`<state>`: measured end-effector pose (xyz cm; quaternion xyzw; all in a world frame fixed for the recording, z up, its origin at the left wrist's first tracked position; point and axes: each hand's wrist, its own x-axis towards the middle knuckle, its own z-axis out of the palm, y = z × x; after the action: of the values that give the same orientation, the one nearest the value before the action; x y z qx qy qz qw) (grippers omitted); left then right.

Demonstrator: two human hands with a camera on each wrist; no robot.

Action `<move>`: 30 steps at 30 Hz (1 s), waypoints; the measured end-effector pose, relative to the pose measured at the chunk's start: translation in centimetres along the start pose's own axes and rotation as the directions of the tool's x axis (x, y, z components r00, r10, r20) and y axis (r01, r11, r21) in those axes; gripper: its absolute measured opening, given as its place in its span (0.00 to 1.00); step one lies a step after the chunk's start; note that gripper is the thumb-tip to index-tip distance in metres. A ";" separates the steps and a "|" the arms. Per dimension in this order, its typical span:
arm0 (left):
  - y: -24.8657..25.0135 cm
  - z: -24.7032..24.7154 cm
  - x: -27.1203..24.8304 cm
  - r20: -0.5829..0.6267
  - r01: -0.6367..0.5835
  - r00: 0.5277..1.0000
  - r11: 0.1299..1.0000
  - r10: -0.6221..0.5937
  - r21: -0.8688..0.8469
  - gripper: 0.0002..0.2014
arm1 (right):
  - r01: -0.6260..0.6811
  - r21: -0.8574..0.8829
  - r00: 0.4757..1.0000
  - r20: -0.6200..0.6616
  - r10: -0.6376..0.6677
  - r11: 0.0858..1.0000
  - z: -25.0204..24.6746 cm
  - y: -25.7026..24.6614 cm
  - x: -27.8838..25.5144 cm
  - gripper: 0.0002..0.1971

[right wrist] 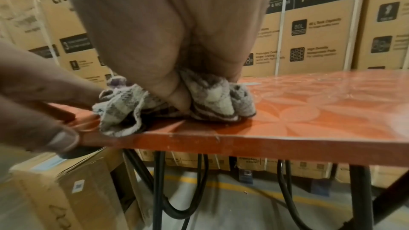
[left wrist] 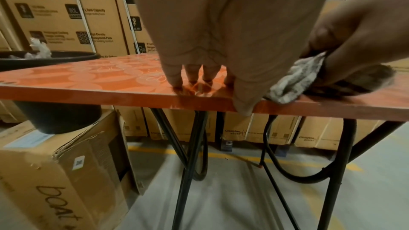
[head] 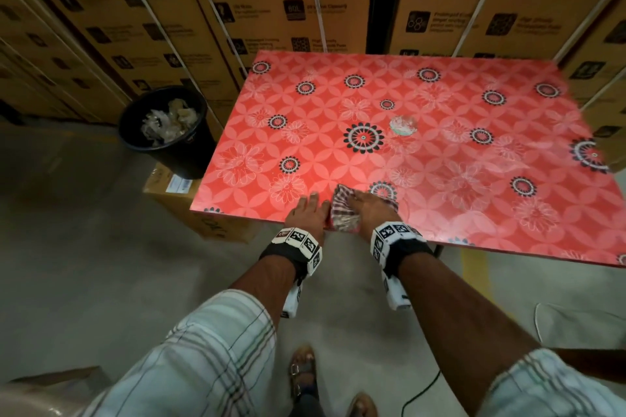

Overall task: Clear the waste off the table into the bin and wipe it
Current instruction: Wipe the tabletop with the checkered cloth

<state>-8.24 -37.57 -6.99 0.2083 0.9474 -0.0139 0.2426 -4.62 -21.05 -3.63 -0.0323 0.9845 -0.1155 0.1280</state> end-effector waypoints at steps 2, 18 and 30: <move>0.5 -0.8 -0.2 0.014 0.005 1.000 0.999 -0.004 -0.042 0.43 | 0.026 -0.007 1.000 0.011 -0.026 1.000 0.3 -0.2 -1.6 0.31; 0.0 -7.3 2.5 -0.074 -0.044 0.996 0.997 0.039 -0.062 0.16 | 0.044 -0.005 0.998 0.036 -0.044 0.999 -1.2 1.2 1.6 0.34; 0.4 -8.2 9.0 -0.142 -0.069 0.987 0.998 0.070 0.013 0.25 | -0.066 0.053 0.994 -0.082 0.071 0.996 -4.1 3.1 8.6 0.26</move>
<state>-18.97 -32.65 -3.90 0.2427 0.9544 0.0057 0.1737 -14.12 -17.96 -2.61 0.0096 0.9863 -0.1368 0.0912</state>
